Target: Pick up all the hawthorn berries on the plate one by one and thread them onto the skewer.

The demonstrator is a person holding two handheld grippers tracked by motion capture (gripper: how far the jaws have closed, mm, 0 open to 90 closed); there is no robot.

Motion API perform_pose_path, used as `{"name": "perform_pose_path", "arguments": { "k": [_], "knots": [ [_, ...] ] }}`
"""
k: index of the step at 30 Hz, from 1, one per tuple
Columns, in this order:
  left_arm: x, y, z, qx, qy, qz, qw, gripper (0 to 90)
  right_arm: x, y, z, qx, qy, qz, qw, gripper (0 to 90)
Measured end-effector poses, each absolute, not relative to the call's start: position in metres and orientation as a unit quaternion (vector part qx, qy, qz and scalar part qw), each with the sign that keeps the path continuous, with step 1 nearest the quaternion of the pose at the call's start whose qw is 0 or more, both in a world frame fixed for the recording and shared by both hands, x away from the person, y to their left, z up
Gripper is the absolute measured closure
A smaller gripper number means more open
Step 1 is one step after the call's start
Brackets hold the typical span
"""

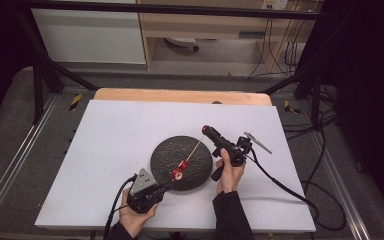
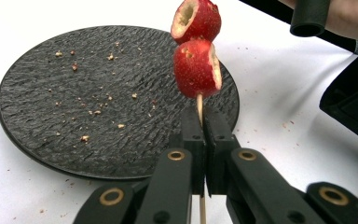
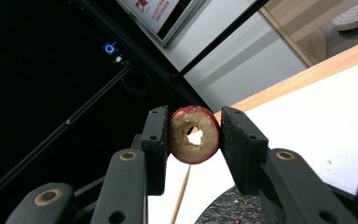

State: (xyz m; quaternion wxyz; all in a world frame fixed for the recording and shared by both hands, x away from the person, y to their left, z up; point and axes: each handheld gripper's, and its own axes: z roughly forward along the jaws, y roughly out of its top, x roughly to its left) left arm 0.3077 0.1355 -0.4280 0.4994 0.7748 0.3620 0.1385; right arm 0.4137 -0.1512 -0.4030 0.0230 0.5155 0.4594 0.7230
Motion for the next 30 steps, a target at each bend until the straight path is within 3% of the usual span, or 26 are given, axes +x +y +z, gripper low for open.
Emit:
{"name": "perform_pose_path", "arguments": {
  "k": [30],
  "knots": [
    [0.311, 0.116, -0.428, 0.755, 0.385, 0.145, 0.510, 88.3, 0.410, -0.148, -0.405, 0.512, 0.451, 0.731, 0.008, 63.9]
  ]
}}
